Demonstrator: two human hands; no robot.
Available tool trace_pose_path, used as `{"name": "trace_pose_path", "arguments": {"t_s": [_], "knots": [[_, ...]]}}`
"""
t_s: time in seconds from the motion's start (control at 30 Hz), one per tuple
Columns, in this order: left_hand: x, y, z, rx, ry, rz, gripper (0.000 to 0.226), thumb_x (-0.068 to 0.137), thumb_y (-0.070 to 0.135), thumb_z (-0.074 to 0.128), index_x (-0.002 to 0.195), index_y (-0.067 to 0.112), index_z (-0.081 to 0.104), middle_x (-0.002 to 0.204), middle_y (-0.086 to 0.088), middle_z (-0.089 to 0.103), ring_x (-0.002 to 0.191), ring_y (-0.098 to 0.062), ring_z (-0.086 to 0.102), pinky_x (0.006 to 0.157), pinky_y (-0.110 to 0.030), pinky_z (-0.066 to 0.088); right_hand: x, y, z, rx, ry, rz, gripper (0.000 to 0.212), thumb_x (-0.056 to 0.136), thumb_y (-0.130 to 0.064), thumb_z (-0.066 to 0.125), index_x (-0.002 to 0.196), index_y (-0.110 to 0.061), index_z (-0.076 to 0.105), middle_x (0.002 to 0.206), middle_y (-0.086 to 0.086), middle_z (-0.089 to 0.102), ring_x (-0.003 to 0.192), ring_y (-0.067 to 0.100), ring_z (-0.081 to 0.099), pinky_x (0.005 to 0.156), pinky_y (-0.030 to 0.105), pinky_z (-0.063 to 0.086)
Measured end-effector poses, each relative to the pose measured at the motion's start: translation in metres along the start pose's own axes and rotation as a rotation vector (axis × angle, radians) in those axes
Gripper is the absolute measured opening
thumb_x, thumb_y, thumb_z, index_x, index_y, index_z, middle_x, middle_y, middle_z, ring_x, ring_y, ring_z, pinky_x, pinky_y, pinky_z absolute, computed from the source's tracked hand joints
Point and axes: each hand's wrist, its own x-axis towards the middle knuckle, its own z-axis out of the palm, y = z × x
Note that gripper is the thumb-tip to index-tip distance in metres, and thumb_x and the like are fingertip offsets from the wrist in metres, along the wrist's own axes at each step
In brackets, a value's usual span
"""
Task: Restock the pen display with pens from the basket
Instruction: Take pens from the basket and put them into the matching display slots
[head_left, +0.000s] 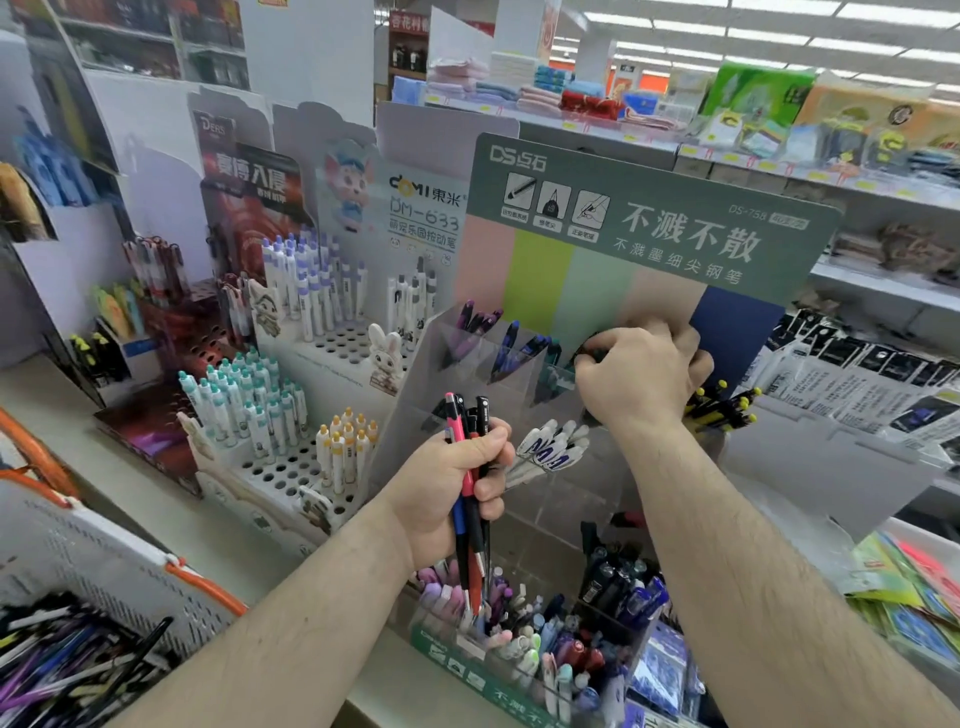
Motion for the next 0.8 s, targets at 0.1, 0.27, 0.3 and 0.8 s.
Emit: {"name": "trace_pose_path", "arguments": {"t_s": [0.1, 0.27, 0.3, 0.8], "knots": [[-0.002, -0.001, 0.000, 0.074, -0.024, 0.000, 0.004, 0.084, 0.016, 0.058, 0.086, 0.015, 0.055, 0.067, 0.002, 0.055, 0.042, -0.007, 0.038, 0.041, -0.020, 0.033, -0.017, -0.002, -0.003, 0.206, 0.151, -0.065, 0.014, 0.084, -0.034, 0.069, 0.095, -0.029, 0.078, 0.114, 0.000, 0.061, 0.118, 0.029, 0.043, 0.100, 0.042, 0.029], [-0.005, -0.002, 0.000, 0.205, -0.086, -0.045, 0.006, 0.089, 0.016, 0.057, 0.085, 0.012, 0.055, 0.067, 0.001, 0.056, 0.045, -0.008, 0.039, 0.043, -0.021, 0.035, -0.064, -0.014, -0.014, 0.660, -0.414, -0.047, 0.018, 0.088, -0.039, 0.070, 0.081, -0.024, 0.076, 0.070, -0.010, 0.070, 0.070, 0.005, 0.065, 0.068, 0.027, 0.053], [-0.005, -0.003, 0.001, 0.247, -0.086, -0.052, 0.008, 0.092, 0.015, 0.056, 0.085, 0.010, 0.055, 0.068, 0.000, 0.056, 0.045, -0.009, 0.040, 0.044, -0.021, 0.035, -0.070, -0.014, -0.013, 0.682, -0.497, -0.029, 0.020, 0.090, -0.038, 0.069, 0.080, -0.022, 0.076, 0.064, -0.007, 0.069, 0.063, 0.007, 0.064, 0.064, 0.027, 0.052], [-0.003, -0.001, -0.014, 0.245, 0.278, -0.066, 0.022, 0.101, 0.021, 0.050, 0.083, 0.011, 0.059, 0.073, -0.004, 0.070, 0.052, -0.016, 0.062, 0.043, -0.021, 0.044, -0.079, 0.013, -0.010, 1.197, 0.032, 0.412, 0.025, 0.100, -0.022, 0.059, 0.078, -0.013, 0.068, 0.059, -0.003, 0.058, 0.052, 0.008, 0.050, 0.051, 0.023, 0.042]]}}
